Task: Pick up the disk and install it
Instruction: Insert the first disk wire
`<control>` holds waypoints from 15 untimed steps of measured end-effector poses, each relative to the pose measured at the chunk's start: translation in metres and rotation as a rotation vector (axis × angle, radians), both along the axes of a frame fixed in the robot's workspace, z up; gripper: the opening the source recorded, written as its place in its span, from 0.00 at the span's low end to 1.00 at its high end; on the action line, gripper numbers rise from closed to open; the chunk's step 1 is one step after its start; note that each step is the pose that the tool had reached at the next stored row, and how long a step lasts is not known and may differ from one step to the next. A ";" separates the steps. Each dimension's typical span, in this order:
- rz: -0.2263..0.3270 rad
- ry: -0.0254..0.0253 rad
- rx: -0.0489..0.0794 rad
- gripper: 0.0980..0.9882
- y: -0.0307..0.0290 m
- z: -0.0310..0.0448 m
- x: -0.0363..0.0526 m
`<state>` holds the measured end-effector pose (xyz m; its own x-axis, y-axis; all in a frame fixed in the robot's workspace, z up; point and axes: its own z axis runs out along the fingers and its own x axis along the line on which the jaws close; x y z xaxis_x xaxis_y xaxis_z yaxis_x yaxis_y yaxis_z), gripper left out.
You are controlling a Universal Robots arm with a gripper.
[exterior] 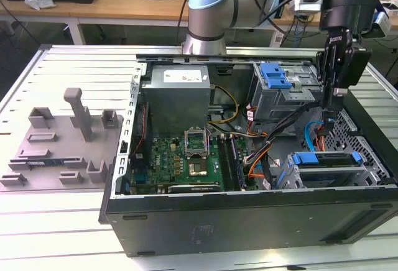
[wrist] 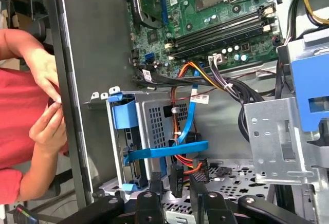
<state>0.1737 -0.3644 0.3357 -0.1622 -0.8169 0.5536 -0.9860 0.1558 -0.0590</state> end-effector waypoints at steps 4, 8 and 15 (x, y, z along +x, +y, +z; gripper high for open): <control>-0.001 -0.0002 -0.010 0.29 0.0000 -0.0040 0.0000; -0.002 -0.0008 -0.029 0.29 0.0000 -0.0087 0.0000; -0.006 -0.0013 -0.061 0.29 0.0020 -0.0135 0.0001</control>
<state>0.1737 -0.3624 0.3223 -0.1676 -0.7809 0.6017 -0.9850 0.1577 -0.0697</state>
